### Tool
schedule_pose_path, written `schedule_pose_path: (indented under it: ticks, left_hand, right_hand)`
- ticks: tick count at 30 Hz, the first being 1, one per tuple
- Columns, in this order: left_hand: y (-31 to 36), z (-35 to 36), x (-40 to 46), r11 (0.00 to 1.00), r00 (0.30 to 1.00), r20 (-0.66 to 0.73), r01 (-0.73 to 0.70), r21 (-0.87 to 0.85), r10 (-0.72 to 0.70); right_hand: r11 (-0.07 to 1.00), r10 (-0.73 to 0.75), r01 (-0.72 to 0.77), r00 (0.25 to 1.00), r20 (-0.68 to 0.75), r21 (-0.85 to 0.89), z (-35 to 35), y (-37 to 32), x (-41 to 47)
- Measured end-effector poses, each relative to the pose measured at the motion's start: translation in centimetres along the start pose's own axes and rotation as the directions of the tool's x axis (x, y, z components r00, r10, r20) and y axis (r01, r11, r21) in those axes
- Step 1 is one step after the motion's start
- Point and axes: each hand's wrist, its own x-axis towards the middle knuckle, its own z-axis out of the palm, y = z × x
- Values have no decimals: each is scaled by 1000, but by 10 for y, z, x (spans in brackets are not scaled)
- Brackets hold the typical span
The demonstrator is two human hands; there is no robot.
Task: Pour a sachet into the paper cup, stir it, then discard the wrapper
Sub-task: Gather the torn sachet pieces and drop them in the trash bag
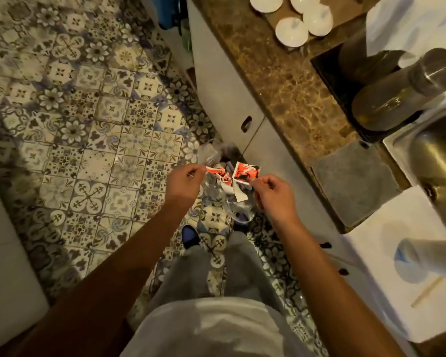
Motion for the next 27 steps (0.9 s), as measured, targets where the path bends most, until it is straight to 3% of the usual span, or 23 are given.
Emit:
schedule_pose_path:
  ticks: [6, 16, 20, 24, 27]
  left_hand:
    - [-66, 50, 68, 984, 997, -3, 80, 161, -81]
    - [-187, 149, 135, 933, 951, 11, 300, 200, -309]
    - [-214, 184, 150, 925, 948, 23, 306, 225, -319]
    - [-238, 208, 175, 912, 940, 56, 311, 268, -336]
    - [-257, 227, 192, 910, 940, 68, 304, 282, -334]
  right_hand:
    - [988, 149, -144, 986, 79, -61, 26, 68, 90]
    - [891, 428, -423, 904, -4, -162, 90, 185, 219]
    - [838, 512, -510, 858, -40, -194, 100, 222, 259]
    - [833, 495, -493, 867, -61, -249, 109, 247, 289]
    - [825, 427, -401, 904, -25, -399, 118, 258, 309]
